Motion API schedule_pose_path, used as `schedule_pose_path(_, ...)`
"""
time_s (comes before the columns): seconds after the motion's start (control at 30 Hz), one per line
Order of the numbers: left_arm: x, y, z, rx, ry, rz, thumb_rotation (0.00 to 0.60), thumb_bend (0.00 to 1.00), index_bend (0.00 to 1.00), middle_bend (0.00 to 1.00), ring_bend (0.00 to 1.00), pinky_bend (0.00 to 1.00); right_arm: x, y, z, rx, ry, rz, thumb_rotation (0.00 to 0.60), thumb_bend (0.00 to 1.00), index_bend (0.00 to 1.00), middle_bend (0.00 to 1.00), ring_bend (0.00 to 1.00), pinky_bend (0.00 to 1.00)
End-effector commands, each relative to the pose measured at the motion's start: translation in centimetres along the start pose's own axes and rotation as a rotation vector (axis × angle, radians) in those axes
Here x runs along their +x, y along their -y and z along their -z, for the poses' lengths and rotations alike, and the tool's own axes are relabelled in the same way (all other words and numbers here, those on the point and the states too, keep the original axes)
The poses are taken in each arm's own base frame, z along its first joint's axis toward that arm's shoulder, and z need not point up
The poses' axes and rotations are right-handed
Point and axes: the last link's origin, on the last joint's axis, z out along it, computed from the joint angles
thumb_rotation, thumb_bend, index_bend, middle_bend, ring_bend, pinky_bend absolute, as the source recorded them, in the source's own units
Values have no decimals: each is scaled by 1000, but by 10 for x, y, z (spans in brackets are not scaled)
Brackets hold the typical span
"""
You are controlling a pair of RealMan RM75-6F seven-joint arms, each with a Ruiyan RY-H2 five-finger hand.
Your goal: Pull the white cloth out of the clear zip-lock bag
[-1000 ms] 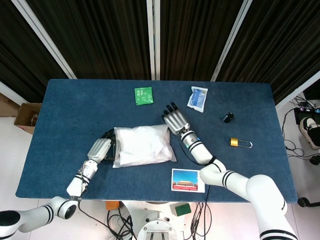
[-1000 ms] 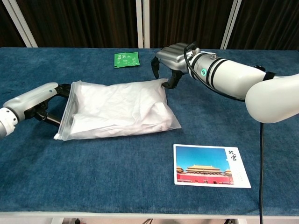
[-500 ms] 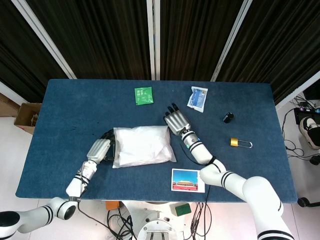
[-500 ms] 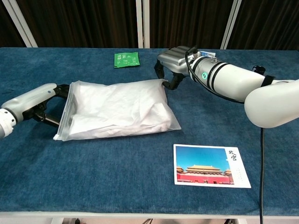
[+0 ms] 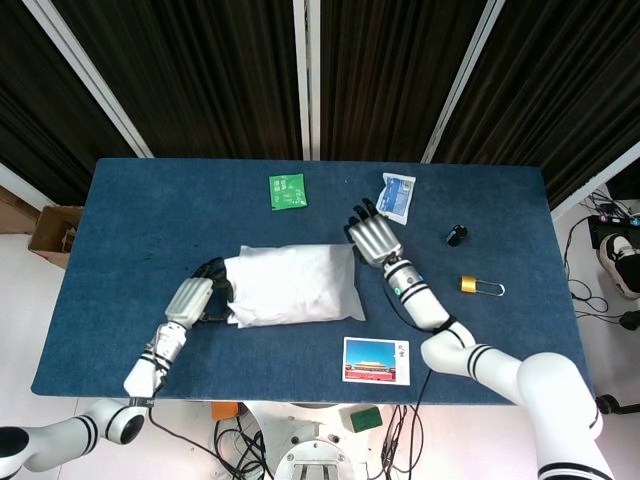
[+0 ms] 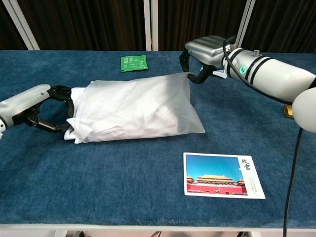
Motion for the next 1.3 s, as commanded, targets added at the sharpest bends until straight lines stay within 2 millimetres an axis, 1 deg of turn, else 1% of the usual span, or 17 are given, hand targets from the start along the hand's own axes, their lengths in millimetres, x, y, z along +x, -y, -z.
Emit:
schedule_pose_path(0.03,1,-2,1,-6,-1,-5,600,513,742,250,24,94,8,-30,25,-44,-16,-2,600,547,709,409,147,127)
schedule_pose_path(0.23,7,-1,3,1,-16,-16,600,514,741,250,24,94,15,-65,55,-106,-9,6,600,546,710,409,147,127)
schedule_pose_path(0.5,26,3,15,15,-66,-41,600,514,740,250,24,93,19,-105,89,-185,-8,-4,600,546,710,409,147,127)
schedule_pose_path(0.6,33,4,20,24,-82,-50,600,513,740,250,24,94,18,-118,99,-212,-9,-7,600,546,710,409,147,127)
schedule_pose_path(0.7,40,6,25,40,-93,-61,600,513,740,250,24,94,14,-136,110,-259,2,-11,600,546,710,408,147,127)
schedule_pose_path(0.83,44,9,29,62,-102,-63,600,514,739,250,24,94,9,-151,117,-304,11,-14,600,545,709,406,147,127)
schedule_pose_path(0.97,45,12,31,85,-110,-60,600,513,739,250,24,93,4,-158,119,-320,20,-19,600,545,709,405,147,127)
schedule_pose_path(1.03,44,12,32,90,-101,-58,600,511,729,246,24,94,3,-159,118,-321,26,-25,600,543,689,404,146,127)
schedule_pose_path(1.07,43,12,33,91,-94,-60,600,497,703,238,24,93,1,-159,118,-320,34,-27,600,533,663,398,143,127)
schedule_pose_path(1.1,42,11,33,94,-84,-63,600,470,660,228,24,93,-1,-158,119,-318,50,-29,600,509,606,377,130,124)
schedule_pose_path(1.13,40,11,33,95,-76,-63,600,423,581,212,24,93,-2,-157,119,-317,65,-28,600,477,548,353,115,117)
schedule_pose_path(1.17,39,9,33,96,-68,-61,600,367,485,193,23,92,-3,-157,120,-319,86,-23,600,383,402,288,71,90)
schedule_pose_path(1.2,38,8,32,95,-61,-56,600,334,419,181,23,91,-3,-155,121,-319,107,-21,600,276,225,208,29,50)
schedule_pose_path(1.23,39,6,32,94,-58,-52,600,312,372,173,23,91,-2,-154,122,-318,114,-24,600,200,100,143,6,21)
schedule_pose_path(1.27,40,5,31,92,-59,-51,600,269,280,157,23,90,0,-152,124,-318,118,-28,600,162,35,96,0,7)
schedule_pose_path(1.3,42,4,31,88,-65,-53,600,251,243,151,23,90,4,-151,128,-320,121,-35,600,133,2,52,0,0)
